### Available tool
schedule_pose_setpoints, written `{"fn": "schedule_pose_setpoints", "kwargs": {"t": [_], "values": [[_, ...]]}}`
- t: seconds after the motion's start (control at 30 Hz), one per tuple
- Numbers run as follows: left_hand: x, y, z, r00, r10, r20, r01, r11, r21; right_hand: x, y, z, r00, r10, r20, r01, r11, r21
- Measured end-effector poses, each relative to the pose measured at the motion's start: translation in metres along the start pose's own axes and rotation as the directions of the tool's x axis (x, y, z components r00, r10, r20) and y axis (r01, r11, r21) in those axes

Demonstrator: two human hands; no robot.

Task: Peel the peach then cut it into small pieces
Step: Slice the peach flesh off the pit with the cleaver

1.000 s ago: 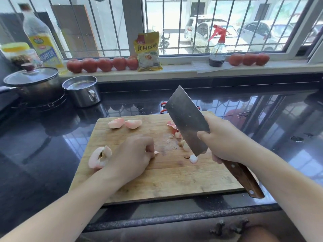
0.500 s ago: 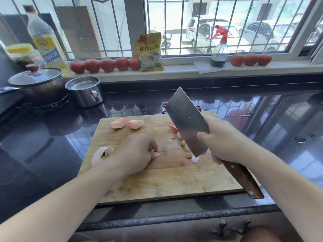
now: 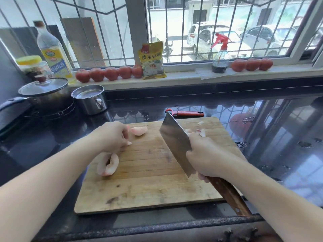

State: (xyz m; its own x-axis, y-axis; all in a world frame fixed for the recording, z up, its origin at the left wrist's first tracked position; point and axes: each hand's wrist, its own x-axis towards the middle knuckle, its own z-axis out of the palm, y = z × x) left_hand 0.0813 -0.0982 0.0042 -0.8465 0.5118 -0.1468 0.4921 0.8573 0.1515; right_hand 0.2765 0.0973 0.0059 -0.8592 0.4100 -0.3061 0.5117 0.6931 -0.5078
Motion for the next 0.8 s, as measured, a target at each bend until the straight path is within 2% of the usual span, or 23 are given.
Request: {"fn": "schedule_pose_setpoints", "kwargs": {"t": [0.1, 0.17, 0.27, 0.3, 0.33, 0.4, 0.43, 0.53, 0.63, 0.67, 0.7, 0.73, 0.77, 0.8], "values": [[-0.013, 0.008, -0.015, 0.998, -0.034, -0.061, 0.018, 0.967, -0.253, 0.004, 0.001, -0.009, 1.000, 0.018, -0.025, -0.019, 0.998, -0.052], [-0.026, 0.022, -0.020, 0.999, -0.019, -0.031, 0.003, 0.897, -0.443, 0.008, 0.008, -0.017, 0.998, 0.008, -0.060, -0.012, 0.998, -0.065], [-0.044, 0.046, -0.012, 0.998, 0.022, 0.053, 0.012, 0.818, -0.575, 0.008, 0.020, -0.035, 0.997, -0.032, -0.064, 0.038, 0.994, 0.107], [-0.046, 0.053, -0.007, 0.996, -0.002, 0.089, 0.060, 0.756, -0.652, 0.006, 0.024, -0.042, 0.996, -0.049, -0.071, 0.061, 0.980, 0.190], [-0.046, 0.059, -0.003, 0.988, -0.041, 0.151, 0.142, 0.643, -0.752, 0.005, 0.029, -0.050, 0.995, -0.058, -0.080, 0.078, 0.956, 0.283], [-0.045, 0.069, 0.001, 0.944, -0.066, 0.323, 0.326, 0.330, -0.886, 0.004, 0.039, -0.060, 0.994, -0.042, -0.096, 0.079, 0.903, 0.422], [-0.043, 0.072, 0.000, 0.920, -0.049, 0.389, 0.390, 0.212, -0.896, 0.005, 0.043, -0.063, 0.994, -0.037, -0.107, 0.081, 0.891, 0.446], [-0.035, 0.076, 0.000, 0.883, 0.029, 0.468, 0.467, 0.035, -0.884, 0.003, 0.060, -0.063, 0.961, -0.114, -0.251, 0.180, 0.949, 0.258], [-0.030, 0.077, 0.003, 0.894, 0.103, 0.437, 0.448, -0.143, -0.882, 0.003, 0.077, -0.063, 0.851, -0.231, -0.471, 0.308, 0.947, 0.091], [-0.029, 0.076, 0.006, 0.901, 0.111, 0.419, 0.433, -0.181, -0.883, 0.004, 0.085, -0.062, 0.769, -0.316, -0.556, 0.370, 0.929, -0.017], [-0.030, 0.075, 0.010, 0.909, 0.116, 0.400, 0.416, -0.207, -0.885, 0.007, 0.095, -0.061, 0.646, -0.450, -0.616, 0.432, 0.881, -0.191], [-0.031, 0.073, 0.014, 0.919, 0.118, 0.377, 0.395, -0.220, -0.892, 0.008, 0.104, -0.060, 0.519, -0.593, -0.616, 0.439, 0.803, -0.403], [-0.032, 0.071, 0.018, 0.927, 0.112, 0.357, 0.374, -0.225, -0.900, 0.009, 0.115, -0.058, 0.423, -0.710, -0.563, 0.414, 0.704, -0.578], [-0.033, 0.069, 0.022, 0.938, 0.093, 0.335, 0.347, -0.225, -0.910, 0.012, 0.126, -0.054, 0.375, -0.779, -0.503, 0.382, 0.624, -0.682]]}}
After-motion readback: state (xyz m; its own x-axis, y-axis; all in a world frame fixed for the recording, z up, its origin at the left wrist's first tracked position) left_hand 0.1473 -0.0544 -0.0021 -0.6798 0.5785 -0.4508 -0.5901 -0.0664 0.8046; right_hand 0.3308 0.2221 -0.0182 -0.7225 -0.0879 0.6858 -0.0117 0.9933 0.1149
